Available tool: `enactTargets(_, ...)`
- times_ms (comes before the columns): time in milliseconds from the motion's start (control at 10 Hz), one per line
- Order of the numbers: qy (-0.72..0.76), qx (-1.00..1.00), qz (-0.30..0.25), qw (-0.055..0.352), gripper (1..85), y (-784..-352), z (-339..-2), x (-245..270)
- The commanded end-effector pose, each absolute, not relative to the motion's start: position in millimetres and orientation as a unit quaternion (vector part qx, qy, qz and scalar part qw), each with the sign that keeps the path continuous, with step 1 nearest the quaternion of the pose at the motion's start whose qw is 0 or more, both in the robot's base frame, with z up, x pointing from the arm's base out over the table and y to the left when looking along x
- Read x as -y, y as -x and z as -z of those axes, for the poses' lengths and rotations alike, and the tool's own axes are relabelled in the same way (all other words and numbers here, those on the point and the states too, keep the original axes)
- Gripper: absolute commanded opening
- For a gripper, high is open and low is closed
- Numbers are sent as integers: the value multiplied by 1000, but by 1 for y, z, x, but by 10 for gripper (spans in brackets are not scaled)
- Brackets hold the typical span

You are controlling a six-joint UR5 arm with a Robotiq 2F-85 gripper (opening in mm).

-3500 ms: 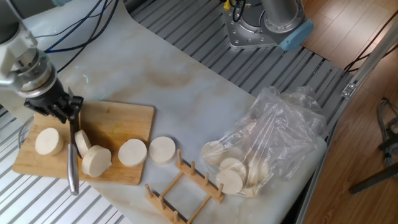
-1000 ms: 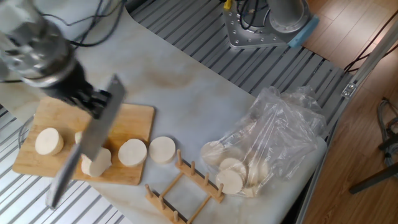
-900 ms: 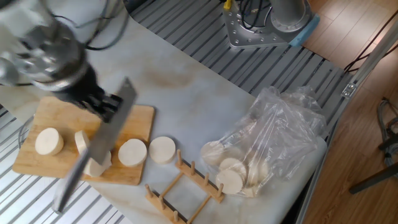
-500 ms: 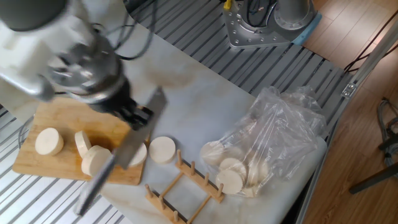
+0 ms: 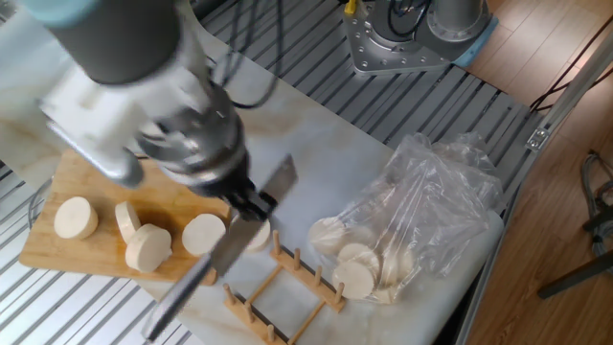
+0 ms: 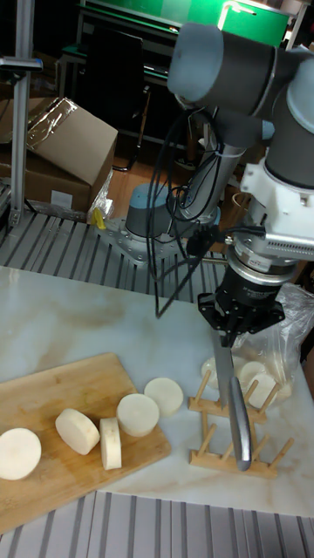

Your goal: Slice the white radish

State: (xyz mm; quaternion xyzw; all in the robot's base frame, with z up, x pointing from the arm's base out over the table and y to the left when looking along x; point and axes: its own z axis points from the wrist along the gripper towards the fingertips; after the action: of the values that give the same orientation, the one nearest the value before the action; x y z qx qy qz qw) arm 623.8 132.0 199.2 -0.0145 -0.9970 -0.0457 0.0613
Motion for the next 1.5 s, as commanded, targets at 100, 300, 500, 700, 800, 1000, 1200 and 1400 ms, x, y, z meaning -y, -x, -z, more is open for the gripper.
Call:
enactTargets(100,30,997,32,57,13,-624,-179,-139)
enactTargets(300,15,997,40,57,13,-624,-179,-143)
enactTargets(500,-22,999,23,36,13,-634,-178,-133)
enactTargets(700,-17,999,25,27,13,-639,-177,-134)
enactTargets(800,-7,999,13,29,13,-638,-177,-128)
enactTargets(1000,13,1000,12,24,13,-619,-181,-154)
enactTargets(1200,27,999,5,19,13,-618,-179,-166)
enactTargets(1400,22,1000,-18,10,13,-627,-164,-158)
